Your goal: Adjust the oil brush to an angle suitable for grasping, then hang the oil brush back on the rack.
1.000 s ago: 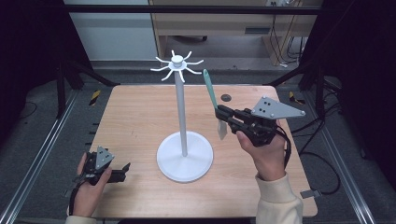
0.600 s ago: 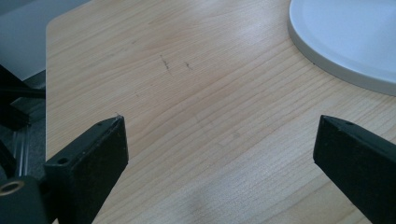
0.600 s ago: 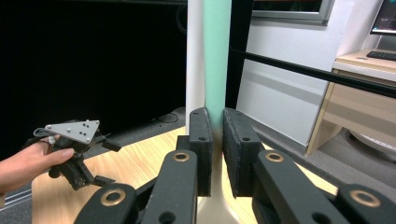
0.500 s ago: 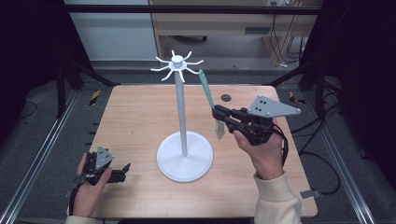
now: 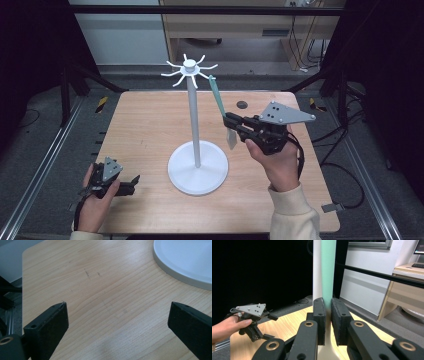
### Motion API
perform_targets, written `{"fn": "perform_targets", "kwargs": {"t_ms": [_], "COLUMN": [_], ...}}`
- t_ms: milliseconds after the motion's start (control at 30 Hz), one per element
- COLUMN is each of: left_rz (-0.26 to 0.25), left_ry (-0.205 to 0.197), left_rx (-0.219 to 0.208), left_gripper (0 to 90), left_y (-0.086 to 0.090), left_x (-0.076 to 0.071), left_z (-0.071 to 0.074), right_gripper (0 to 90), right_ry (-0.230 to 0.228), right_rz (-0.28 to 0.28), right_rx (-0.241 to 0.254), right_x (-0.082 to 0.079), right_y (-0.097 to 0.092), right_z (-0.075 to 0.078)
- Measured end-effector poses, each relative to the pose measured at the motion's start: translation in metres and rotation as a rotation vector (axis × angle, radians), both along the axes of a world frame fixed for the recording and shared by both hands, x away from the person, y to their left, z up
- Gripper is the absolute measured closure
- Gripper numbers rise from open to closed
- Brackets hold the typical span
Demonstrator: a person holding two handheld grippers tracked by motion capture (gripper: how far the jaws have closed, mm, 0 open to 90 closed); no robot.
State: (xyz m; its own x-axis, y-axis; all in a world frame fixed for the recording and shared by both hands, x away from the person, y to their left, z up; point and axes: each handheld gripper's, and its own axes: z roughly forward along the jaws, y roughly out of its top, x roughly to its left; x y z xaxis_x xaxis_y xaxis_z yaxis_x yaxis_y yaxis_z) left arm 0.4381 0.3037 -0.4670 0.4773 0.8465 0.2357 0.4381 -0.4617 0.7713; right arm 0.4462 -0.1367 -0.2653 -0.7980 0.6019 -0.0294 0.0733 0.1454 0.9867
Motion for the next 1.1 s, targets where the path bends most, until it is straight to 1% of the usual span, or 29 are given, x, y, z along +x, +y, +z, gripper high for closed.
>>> {"fn": "perform_targets", "kwargs": {"t_ms": [233,833,1100], "left_rz": [0.000,-0.003,-0.003], "left_ry": [0.001,0.002,0.004], "left_rx": [0.001,0.005,0.006], "left_gripper": [2.7,2.7,2.7], "left_y": [0.000,-0.001,-0.002], "left_x": [0.000,0.000,0.000], "left_z": [0.000,-0.001,-0.001], "right_gripper": [82.3,82.3,82.4], "right_ry": [0.001,0.010,0.010], "right_rz": [-0.003,0.003,-0.005], "right_rx": [-0.006,-0.003,0.000], "right_x": [0.002,0.008,0.011], "right_y": [0.004,0.012,0.015], "right_z": [0.000,-0.003,-0.004]}}
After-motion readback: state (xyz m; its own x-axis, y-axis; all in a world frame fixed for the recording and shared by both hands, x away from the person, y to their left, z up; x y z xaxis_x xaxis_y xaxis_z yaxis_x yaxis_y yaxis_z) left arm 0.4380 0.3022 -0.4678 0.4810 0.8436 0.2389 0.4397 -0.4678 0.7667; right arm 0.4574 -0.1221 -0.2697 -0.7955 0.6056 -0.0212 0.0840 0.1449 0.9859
